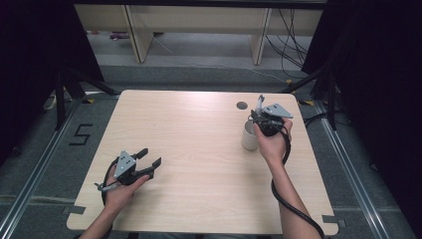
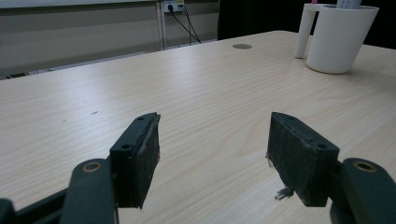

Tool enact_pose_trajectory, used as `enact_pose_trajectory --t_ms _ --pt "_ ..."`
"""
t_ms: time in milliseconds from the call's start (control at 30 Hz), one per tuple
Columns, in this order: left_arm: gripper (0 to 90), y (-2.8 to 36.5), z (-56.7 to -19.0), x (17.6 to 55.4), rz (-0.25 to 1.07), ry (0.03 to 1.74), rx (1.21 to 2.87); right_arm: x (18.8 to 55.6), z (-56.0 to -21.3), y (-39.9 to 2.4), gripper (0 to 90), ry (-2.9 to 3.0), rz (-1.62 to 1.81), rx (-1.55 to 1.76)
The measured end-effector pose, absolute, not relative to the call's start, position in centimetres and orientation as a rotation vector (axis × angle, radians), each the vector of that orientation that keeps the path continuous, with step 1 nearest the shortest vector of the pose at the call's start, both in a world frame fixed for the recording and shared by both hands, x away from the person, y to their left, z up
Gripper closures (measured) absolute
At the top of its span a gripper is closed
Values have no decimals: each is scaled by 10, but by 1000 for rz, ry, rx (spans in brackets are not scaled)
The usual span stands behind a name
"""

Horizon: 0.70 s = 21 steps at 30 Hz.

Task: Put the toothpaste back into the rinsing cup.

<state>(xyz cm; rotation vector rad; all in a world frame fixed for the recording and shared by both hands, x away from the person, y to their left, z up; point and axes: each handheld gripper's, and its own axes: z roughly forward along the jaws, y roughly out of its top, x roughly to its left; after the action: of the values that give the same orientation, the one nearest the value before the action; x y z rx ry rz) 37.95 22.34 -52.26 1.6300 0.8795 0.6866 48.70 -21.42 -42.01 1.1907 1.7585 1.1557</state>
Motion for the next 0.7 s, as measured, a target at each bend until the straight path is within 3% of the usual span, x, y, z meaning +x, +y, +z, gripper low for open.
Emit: enact_pose_trajectory --t_ms 700 --pt "340 224 -523 379 685 879 1628 486 -432 -209 763 1780 1140 1203"
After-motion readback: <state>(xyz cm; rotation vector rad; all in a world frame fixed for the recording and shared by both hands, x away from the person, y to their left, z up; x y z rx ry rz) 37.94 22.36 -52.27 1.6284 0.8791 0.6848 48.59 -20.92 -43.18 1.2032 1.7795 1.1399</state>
